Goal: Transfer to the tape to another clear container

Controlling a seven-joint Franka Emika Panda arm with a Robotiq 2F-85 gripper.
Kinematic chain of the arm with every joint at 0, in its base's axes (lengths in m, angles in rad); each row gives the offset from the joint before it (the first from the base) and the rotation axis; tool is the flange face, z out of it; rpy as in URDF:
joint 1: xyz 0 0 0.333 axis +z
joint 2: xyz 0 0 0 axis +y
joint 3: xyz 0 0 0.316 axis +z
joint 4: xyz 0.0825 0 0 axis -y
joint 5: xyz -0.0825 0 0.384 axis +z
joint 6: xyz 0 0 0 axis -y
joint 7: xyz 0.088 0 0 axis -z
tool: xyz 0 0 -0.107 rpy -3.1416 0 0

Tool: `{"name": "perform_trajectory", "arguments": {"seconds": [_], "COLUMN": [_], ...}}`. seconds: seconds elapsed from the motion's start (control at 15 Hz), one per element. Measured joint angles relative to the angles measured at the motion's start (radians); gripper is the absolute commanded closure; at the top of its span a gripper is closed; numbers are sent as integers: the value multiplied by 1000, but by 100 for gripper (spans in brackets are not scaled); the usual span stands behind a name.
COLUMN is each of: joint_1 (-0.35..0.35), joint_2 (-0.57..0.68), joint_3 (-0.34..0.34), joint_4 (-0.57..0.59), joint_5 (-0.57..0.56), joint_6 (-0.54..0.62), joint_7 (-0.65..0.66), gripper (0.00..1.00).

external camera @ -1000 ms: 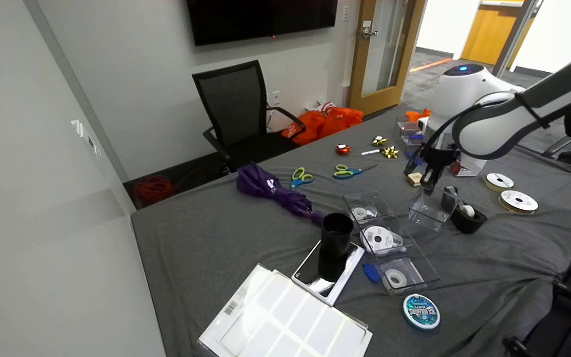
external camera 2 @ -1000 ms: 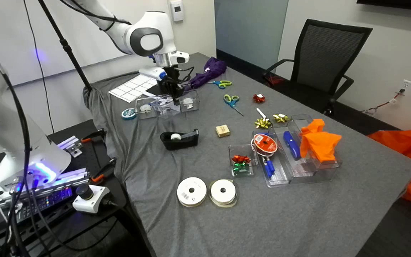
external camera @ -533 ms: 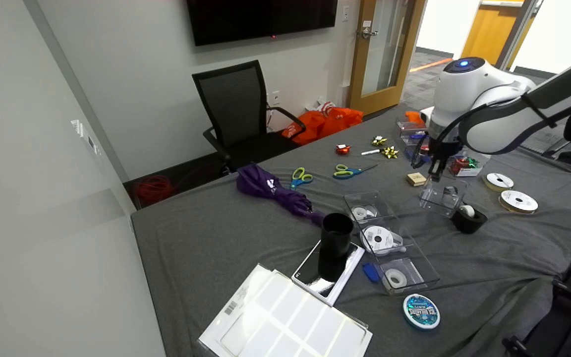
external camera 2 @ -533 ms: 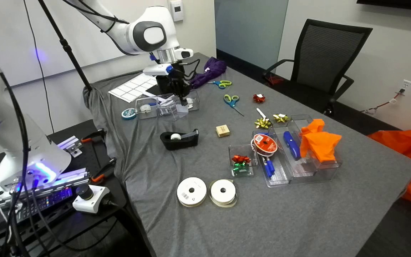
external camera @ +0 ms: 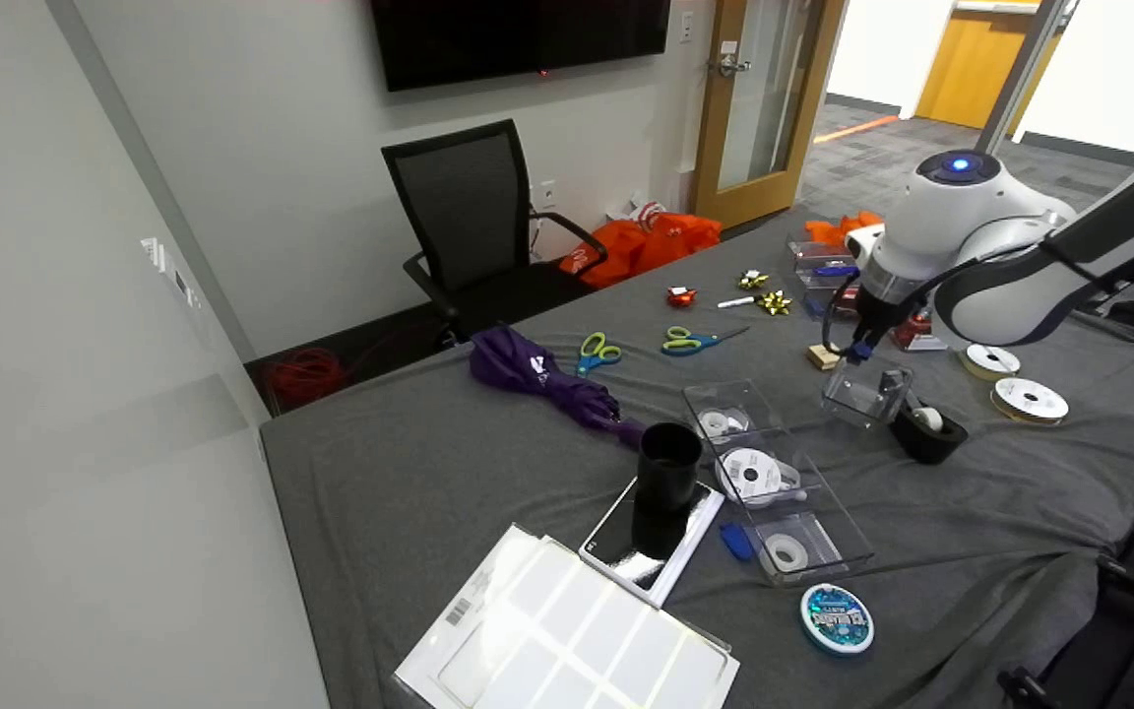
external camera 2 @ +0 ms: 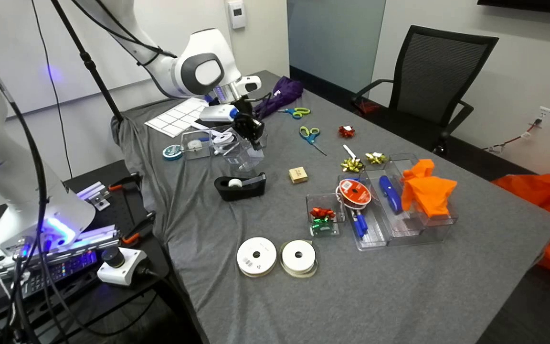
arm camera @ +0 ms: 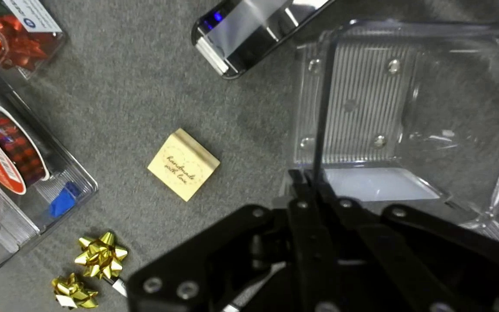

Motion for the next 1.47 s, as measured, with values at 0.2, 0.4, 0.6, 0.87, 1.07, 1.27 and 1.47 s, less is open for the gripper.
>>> {"name": "perform_trajectory", "arguments": {"seconds": [0.2,0.4,0.6,0.87,1.07,1.27,1.47], "joint_1": [6,10,1,-51,-94,-129,-156], "joint_2": [-1,-2,-1,-1,0,6,26], "joint_3": [-1,-1,21,100,142,159,167], "joint_4": [3,4,1,1,2,10,34], "joint_5": [4,5,115,329,432,495,547], "joint_6": [-3,-3,-2,-3,-4,-10,-24], "joint_7": [0,0,-76,-254,-352,-408,-431], "gripper": [96,99,99,99,99,99,99]}}
